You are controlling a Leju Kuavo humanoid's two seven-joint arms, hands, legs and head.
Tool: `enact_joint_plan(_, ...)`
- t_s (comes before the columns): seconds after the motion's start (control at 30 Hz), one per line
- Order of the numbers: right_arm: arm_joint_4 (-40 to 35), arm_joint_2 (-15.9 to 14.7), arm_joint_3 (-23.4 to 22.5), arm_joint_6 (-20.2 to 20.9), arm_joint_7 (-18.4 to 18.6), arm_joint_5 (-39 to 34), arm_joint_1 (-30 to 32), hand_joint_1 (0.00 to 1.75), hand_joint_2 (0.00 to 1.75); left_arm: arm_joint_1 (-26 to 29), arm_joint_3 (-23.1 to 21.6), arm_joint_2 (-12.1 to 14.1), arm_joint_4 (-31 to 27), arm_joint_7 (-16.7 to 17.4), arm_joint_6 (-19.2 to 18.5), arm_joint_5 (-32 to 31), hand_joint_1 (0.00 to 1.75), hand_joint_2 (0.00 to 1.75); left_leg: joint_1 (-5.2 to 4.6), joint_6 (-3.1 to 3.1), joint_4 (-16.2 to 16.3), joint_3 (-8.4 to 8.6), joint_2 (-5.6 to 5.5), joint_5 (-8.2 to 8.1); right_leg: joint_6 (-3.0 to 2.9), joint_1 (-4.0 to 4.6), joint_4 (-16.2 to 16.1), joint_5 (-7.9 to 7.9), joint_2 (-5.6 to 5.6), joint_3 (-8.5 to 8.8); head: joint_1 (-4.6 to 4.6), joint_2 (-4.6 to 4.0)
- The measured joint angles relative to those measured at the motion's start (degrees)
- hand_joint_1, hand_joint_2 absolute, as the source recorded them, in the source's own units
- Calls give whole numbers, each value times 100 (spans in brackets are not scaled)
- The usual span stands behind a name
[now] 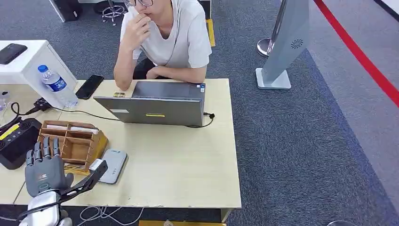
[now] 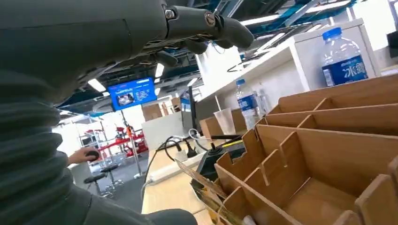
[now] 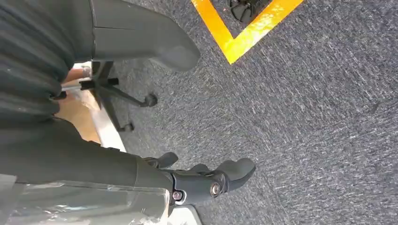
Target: Pass the card to the sensor for recognition and then transmit it.
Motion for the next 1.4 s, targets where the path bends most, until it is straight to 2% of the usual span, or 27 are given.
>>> enact_joint_plan(0.37,0,-17,96,42,22,7,1,0,175,-173,103,-111,428,-129,65,0,0,175,0,0,0,0,1,0,0,0,0,0,0,0,0,0)
enact_joint_plan(0.97,0,-17,122,59,72,7,2,0,175,-200,223,-168,544,-236,94,0,0,175,0,0,0,-1,0,0,0,0,0,0,0,0,0,0)
enact_joint_plan(1.1,0,-17,131,50,94,50,3,0,175,-195,238,-170,544,-52,94,0,0,175,0,0,0,0,0,0,0,0,0,0,0,-1,0,0)
enact_joint_plan(1.4,0,-17,188,79,94,173,2,0,175,-367,238,-221,572,18,44,0,0,175,0,0,1,1,1,0,0,0,0,1,1,0,0,0)
